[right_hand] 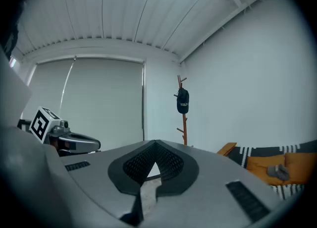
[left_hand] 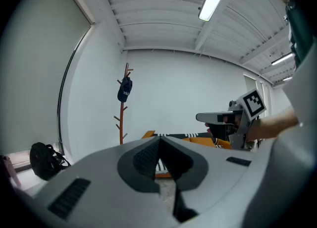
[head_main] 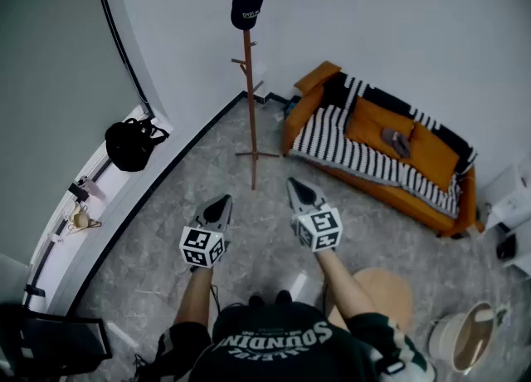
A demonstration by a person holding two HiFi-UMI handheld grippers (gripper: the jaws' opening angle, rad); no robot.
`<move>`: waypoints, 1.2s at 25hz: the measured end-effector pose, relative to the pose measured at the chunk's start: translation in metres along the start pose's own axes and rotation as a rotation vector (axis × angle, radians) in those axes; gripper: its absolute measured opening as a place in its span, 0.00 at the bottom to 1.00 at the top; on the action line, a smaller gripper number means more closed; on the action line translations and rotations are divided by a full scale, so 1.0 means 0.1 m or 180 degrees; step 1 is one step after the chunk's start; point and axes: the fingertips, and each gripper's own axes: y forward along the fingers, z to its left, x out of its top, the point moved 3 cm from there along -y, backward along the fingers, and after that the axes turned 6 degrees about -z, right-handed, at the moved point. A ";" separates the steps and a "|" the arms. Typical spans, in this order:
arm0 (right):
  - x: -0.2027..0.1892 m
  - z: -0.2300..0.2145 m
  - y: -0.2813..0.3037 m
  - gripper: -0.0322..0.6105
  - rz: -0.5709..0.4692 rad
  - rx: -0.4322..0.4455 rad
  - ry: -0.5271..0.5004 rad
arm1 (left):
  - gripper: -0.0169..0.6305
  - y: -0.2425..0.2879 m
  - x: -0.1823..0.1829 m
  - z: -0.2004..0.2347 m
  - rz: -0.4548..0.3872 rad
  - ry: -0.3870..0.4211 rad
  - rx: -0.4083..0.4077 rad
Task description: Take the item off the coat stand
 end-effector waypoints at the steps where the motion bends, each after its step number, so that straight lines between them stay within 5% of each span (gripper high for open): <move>1: 0.01 0.02 0.00 0.05 -0.0007 0.0041 0.0032 | 0.03 0.00 0.00 0.00 0.0001 -0.0005 -0.0002; 30: -0.07 -0.25 -0.04 0.05 0.0023 0.0309 0.0199 | 0.03 0.26 -0.02 -0.23 0.0069 -0.0009 0.0135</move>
